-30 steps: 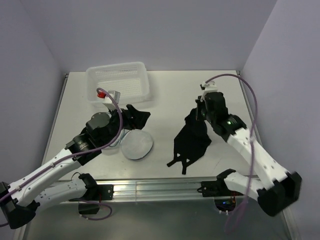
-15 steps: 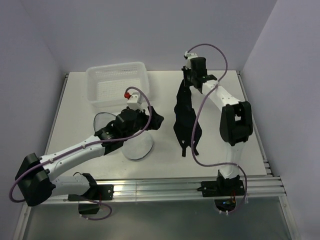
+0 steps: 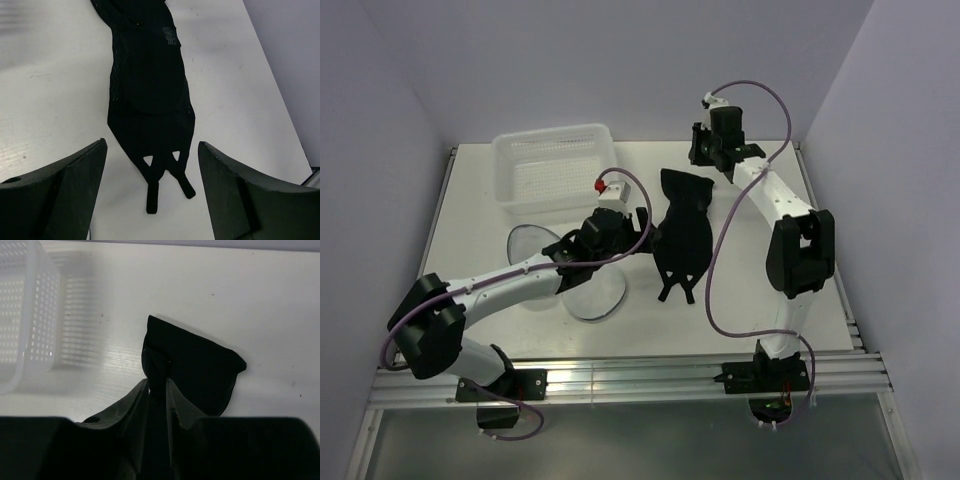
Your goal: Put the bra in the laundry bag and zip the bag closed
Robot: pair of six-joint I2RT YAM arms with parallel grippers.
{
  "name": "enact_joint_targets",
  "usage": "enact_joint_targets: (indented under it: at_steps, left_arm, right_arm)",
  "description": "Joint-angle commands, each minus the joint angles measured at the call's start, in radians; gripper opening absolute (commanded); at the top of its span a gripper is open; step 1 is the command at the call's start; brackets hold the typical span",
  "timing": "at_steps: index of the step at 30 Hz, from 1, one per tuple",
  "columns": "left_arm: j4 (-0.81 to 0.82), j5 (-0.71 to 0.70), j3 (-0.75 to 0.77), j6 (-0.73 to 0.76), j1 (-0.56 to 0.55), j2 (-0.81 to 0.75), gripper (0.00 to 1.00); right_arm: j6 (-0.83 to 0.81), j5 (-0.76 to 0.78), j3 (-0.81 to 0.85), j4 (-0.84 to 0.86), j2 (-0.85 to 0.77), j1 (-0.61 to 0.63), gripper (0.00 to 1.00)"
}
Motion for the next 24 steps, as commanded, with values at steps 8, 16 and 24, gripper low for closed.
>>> enact_joint_targets:
  at_steps: [8, 16, 24]
  left_arm:
    - [0.114, 0.090, 0.088, -0.068, 0.089, 0.143, 0.66]
    - [0.153, 0.070, -0.025, -0.078, 0.092, 0.002, 0.63]
    - [0.159, 0.096, -0.080, -0.091, 0.091, -0.019, 0.63]
  right_arm:
    - [-0.010, 0.003, 0.077, -0.095, 0.137, 0.009, 0.41]
    - [-0.026, -0.024, 0.219, -0.161, 0.290, 0.041, 0.49]
    - [-0.014, 0.022, 0.413, -0.223, 0.436, 0.064, 0.49]
